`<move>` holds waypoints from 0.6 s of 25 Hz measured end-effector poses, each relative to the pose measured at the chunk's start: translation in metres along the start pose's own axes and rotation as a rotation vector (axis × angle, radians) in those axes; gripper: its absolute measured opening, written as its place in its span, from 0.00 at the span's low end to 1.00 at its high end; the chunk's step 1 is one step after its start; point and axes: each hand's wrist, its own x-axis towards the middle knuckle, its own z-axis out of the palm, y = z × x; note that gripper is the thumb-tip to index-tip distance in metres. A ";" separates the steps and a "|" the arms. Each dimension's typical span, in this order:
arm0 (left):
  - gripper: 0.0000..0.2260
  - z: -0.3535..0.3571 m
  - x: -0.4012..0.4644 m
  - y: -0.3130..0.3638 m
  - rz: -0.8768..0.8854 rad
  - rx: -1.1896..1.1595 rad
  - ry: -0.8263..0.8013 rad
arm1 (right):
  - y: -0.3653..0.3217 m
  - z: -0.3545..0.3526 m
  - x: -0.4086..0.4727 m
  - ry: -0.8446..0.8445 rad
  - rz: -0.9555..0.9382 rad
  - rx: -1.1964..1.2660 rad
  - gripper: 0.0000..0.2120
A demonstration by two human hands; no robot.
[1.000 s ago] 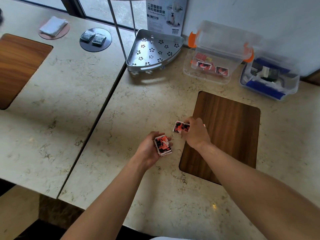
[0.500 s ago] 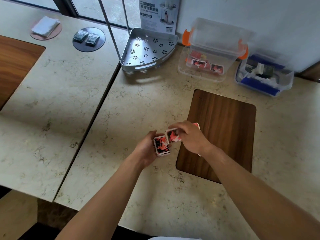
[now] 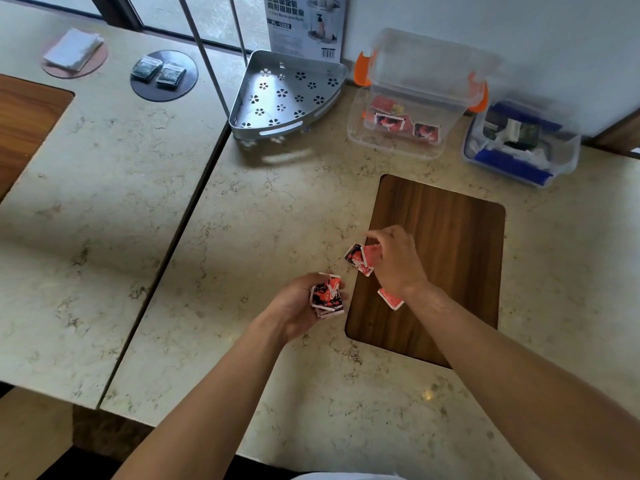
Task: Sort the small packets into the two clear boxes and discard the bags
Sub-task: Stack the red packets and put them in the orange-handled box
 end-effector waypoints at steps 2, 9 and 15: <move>0.14 -0.001 0.000 -0.001 0.043 -0.001 0.018 | 0.011 -0.001 0.001 -0.066 0.011 -0.172 0.23; 0.20 0.001 0.004 0.001 0.056 -0.066 0.043 | 0.010 -0.006 -0.021 0.092 0.195 0.257 0.08; 0.14 0.007 0.004 -0.001 0.055 -0.056 0.024 | -0.028 0.002 -0.054 0.096 0.129 0.585 0.08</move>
